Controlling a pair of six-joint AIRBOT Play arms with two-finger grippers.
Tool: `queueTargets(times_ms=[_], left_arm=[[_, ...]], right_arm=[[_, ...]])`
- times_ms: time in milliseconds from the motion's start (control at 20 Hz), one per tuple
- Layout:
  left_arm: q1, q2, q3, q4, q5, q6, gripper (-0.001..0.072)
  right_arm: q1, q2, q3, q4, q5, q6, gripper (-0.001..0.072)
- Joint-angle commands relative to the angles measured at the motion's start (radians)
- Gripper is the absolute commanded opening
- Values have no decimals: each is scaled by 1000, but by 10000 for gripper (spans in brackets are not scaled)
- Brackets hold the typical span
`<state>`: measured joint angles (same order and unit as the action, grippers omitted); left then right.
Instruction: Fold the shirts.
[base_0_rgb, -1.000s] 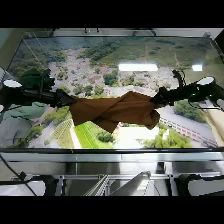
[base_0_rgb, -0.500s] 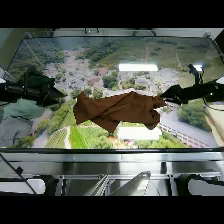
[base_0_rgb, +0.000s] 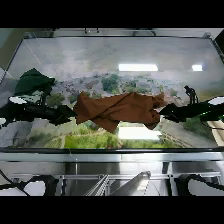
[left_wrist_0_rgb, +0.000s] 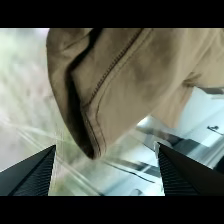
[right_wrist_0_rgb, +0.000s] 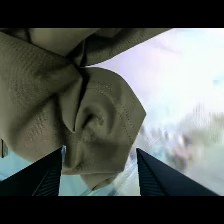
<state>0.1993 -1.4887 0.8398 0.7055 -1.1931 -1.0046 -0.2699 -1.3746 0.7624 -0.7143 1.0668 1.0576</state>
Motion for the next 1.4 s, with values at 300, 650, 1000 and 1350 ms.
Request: queueTargets(times_ms=[300,650,1000,1350], left_arm=[[-164,-185,173,0,-38,1,14],[-151,-184,180,0,-64,1,15],[-151,-185,180,1,-74,1,20],[-151,-184,180,0,-83,1,20]], right_arm=[[24,-61,-44,10,39,24,498],[180,-112,-57,10,32,-15,498],[-9,-75,-58,10,142,-53,501],[-98,13,-153,13,171,-105,502]])
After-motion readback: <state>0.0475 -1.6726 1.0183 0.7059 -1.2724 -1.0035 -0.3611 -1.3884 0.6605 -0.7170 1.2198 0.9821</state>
